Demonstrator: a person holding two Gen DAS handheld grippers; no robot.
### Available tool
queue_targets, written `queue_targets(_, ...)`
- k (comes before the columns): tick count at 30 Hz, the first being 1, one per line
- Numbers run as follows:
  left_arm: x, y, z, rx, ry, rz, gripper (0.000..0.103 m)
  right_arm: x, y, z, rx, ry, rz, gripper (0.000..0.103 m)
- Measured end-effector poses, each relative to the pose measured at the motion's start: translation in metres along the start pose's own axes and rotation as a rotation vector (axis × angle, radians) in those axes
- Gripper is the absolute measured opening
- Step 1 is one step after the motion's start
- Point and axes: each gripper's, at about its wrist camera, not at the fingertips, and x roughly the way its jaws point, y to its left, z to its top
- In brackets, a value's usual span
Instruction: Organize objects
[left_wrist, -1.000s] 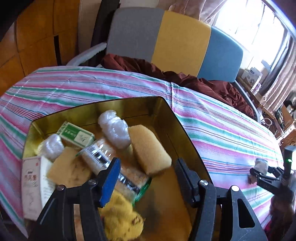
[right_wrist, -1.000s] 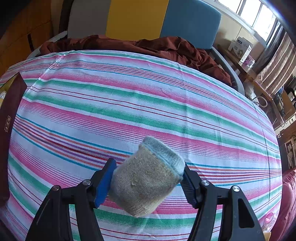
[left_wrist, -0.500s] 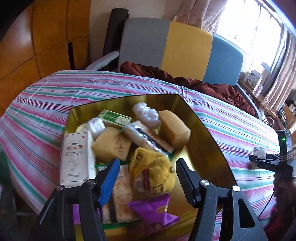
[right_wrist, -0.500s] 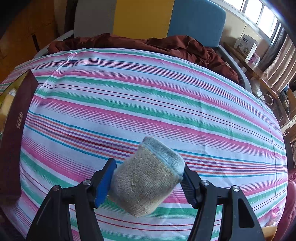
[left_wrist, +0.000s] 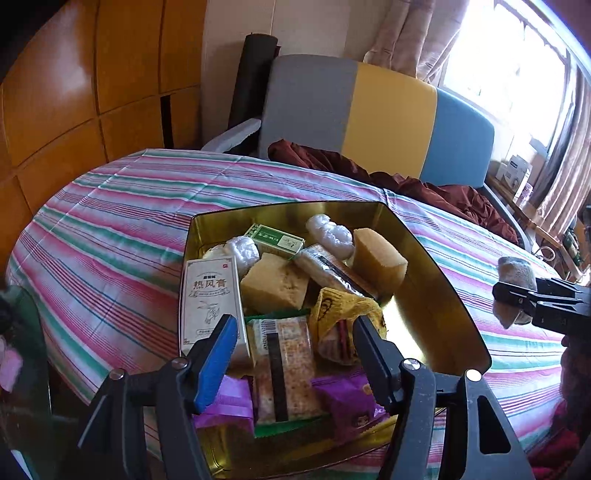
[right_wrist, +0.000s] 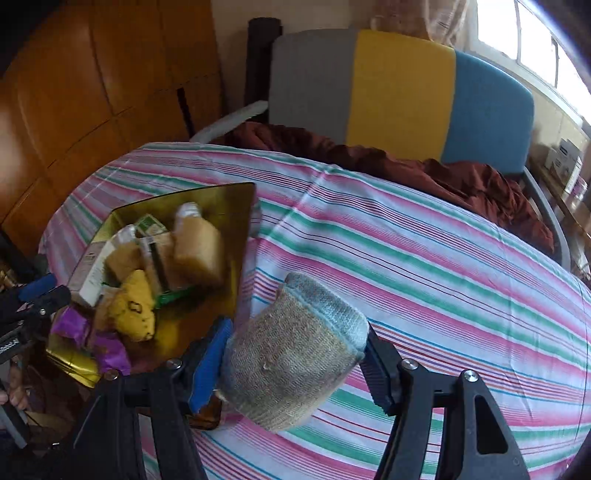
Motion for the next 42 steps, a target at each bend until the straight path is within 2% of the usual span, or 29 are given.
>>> queue_targets(4,-0.003,0.005,-0.003,-0.016,-0.002,-0.009,0.066,0.009,0.042,0.005,-0.089,0.021,0.066,0.067)
queue_targets(8,-0.007,0.016,-0.004,-0.047,-0.009,-0.006,0.068,0.028,0.077,0.008,-0.191,0.072,0.094,0.067)
queue_targets(16,-0.014,0.041,-0.01,-0.1,-0.007,0.023,0.071,0.09,0.107,0.013,-0.325,0.215,0.021,0.068)
queue_targets(20,-0.013,0.044,-0.012,-0.104,-0.006,0.037,0.075,0.106,0.11,0.011,-0.344,0.245,-0.011,0.07)
queue_targets(26,-0.014,0.035,-0.011,-0.088,-0.014,0.048,0.082,0.092,0.105,0.01,-0.307,0.183,-0.016,0.074)
queue_targets(32,-0.023,0.028,-0.008,-0.079,-0.047,0.058,0.093,0.059,0.095,0.007,-0.189,0.072,-0.006,0.074)
queue_targets(34,-0.027,0.024,-0.007,-0.072,-0.058,0.07,0.102,0.049,0.096,0.005,-0.144,0.043,-0.01,0.074)
queue_targets(42,-0.039,0.005,-0.01,-0.055,-0.079,0.132,0.103,0.016,0.099,-0.019,0.028,-0.053,-0.101,0.074)
